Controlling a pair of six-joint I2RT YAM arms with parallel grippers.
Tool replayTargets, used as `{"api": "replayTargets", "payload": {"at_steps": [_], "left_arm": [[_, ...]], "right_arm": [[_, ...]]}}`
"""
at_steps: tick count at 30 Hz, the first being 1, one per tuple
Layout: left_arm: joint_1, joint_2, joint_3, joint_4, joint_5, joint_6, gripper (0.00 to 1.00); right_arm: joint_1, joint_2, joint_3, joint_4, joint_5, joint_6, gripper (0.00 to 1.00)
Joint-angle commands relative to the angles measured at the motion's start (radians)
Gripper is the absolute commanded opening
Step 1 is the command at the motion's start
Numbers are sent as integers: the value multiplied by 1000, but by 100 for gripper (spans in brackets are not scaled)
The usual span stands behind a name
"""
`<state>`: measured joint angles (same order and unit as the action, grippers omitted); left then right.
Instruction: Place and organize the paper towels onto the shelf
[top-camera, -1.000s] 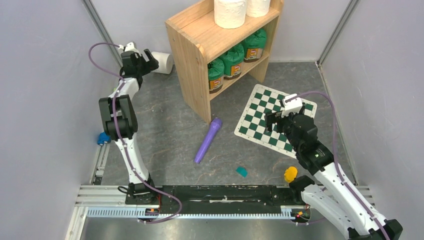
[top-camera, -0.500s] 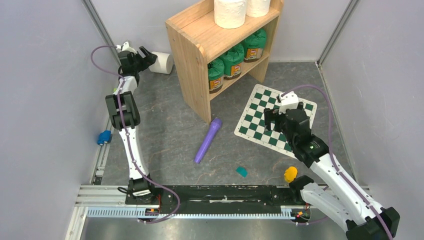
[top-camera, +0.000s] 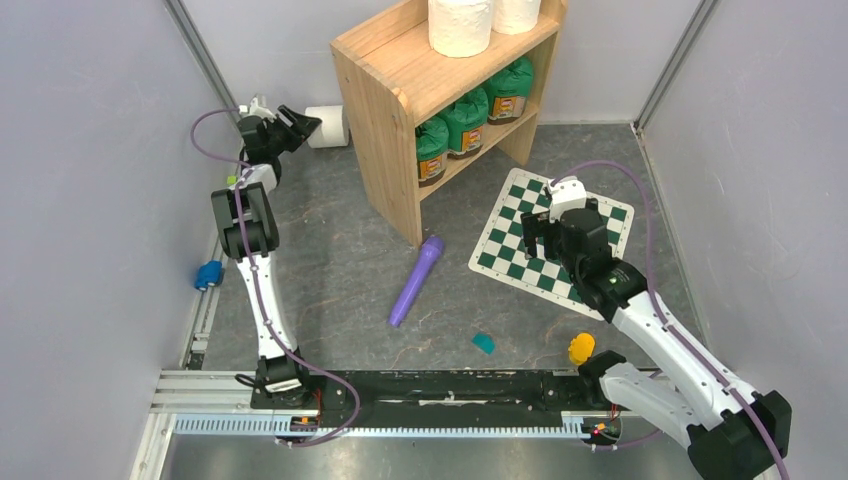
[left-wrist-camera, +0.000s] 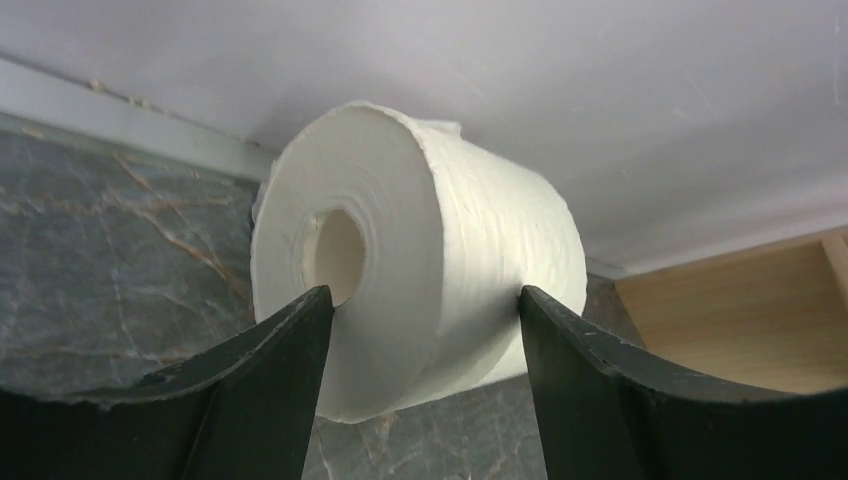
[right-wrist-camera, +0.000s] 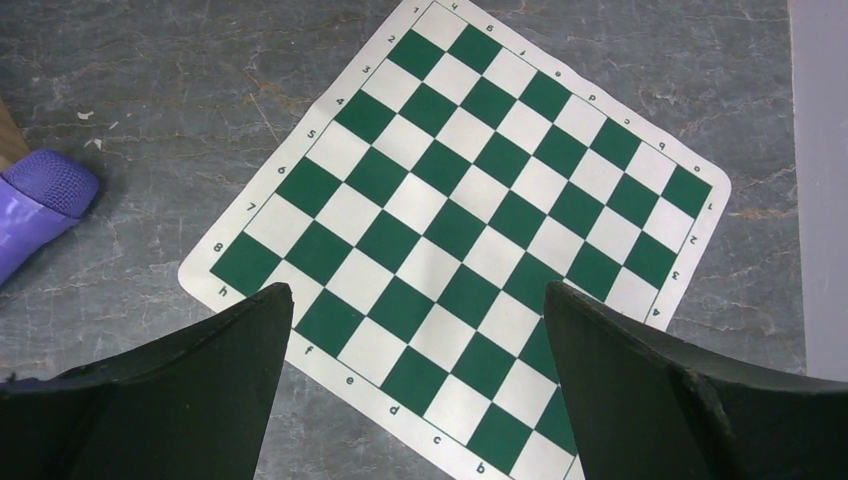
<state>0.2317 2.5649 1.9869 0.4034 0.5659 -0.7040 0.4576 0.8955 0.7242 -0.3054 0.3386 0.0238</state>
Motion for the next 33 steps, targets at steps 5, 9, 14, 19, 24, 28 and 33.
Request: {"api": "replayTargets", "payload": {"at_steps": [5,9,14,19,24,28,33], "left_arm": [[-1,-118,-152,209,102,-137,68],[-2,-139,-212,279,108,-178,65],[-2,-149,-250,325,112,-221,64],[-3,-146,-259,367,77,-253,68],[-8,-123,-219,341,44,-258,68],[-15,-86,-175,323,34,-274,68],[-22,-60,-154,341,28,-306,65]], "right_arm": [[0,8,44,25,19,-66,98],[0,4,38,26,23,-80,98],[0,5,31,26,23,-93,98],[-1,10,31,25,24,-107,98],[0,22,35,26,23,-110,98],[-1,27,38,25,24,-113,98],[0,35,46,26,29,-114,98]]}}
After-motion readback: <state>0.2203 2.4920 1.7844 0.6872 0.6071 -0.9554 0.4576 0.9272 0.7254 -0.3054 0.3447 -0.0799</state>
